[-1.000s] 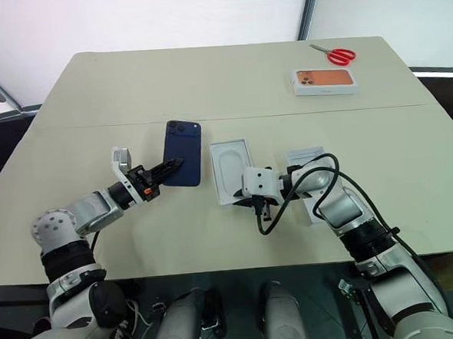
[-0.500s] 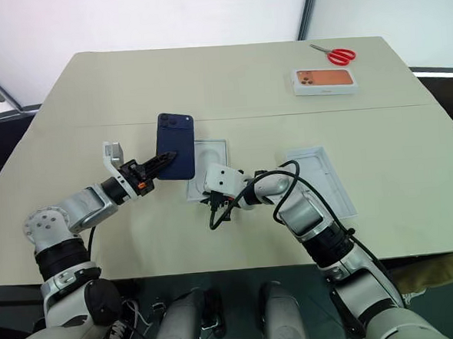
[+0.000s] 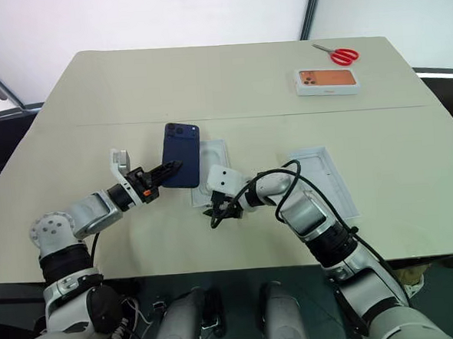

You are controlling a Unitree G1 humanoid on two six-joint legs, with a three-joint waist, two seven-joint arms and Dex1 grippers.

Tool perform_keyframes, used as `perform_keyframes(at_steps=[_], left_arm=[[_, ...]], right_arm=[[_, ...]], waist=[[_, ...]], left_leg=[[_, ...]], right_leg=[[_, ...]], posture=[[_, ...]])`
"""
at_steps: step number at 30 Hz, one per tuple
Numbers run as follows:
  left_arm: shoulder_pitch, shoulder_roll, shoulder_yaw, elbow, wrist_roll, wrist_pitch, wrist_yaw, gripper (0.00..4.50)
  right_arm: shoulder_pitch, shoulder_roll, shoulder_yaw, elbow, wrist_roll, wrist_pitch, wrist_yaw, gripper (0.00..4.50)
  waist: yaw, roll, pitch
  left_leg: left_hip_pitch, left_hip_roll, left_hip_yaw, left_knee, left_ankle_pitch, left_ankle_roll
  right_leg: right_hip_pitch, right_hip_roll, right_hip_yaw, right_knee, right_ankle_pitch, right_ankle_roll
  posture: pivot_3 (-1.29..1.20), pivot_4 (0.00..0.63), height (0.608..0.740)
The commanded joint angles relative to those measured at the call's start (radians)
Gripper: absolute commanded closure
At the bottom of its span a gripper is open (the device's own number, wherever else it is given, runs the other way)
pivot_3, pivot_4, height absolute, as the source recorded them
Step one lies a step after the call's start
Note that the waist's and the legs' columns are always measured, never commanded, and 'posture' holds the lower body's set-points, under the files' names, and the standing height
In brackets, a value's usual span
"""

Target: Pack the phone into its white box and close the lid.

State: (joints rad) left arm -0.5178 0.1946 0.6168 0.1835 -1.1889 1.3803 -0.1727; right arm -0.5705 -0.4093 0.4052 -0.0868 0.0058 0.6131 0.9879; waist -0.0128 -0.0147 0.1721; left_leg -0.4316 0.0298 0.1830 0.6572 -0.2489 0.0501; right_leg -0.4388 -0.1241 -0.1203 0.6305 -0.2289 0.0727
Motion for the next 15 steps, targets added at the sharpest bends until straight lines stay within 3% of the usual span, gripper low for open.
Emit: perform_keyframes(at_steps=[1, 8, 15], left_arm=[[-0.006, -0.003, -0.025, -0.046, -0.036, -0.014, -0.008, 4.5], [-0.014, -0.022, -0.055, -0.043, -0.034, -0.026, 0.024, 4.5], [0.008, -0.064, -0.059, -0.068, -0.032, -0.057, 0.102, 4.5]], right_arm=[[-0.055, -0.049, -0.106, -0.071, 0.071, 0.044, 0.021, 1.32], [-0.101, -0.125, -0.214, -0.004, 0.141, 0.03, 0.037, 1.32], [-0.111, -0.157, -0.211, 0.128, 0.122, -0.079, 0.013, 1.32]], waist=[[-0.001, 0.0, 0.0], [-0.002, 0.0, 0.0], [-0.001, 0.0, 0.0]], left_leg=[[-0.002, 0.0, 0.0, 0.0, 0.0, 0.0], [-0.007, 0.001, 0.0, 0.002, 0.0, 0.0], [-0.01, 0.001, -0.001, 0.006, 0.0, 0.001]], right_leg=[[-0.002, 0.0, 0.0, 0.0, 0.0, 0.0], [-0.005, 0.001, -0.001, 0.0, 0.002, 0.001], [-0.006, 0.001, -0.002, 0.0, 0.002, 0.001]], posture=[[0.0, 0.15, 0.738], [0.0, 0.15, 0.738], [0.0, 0.15, 0.738]])
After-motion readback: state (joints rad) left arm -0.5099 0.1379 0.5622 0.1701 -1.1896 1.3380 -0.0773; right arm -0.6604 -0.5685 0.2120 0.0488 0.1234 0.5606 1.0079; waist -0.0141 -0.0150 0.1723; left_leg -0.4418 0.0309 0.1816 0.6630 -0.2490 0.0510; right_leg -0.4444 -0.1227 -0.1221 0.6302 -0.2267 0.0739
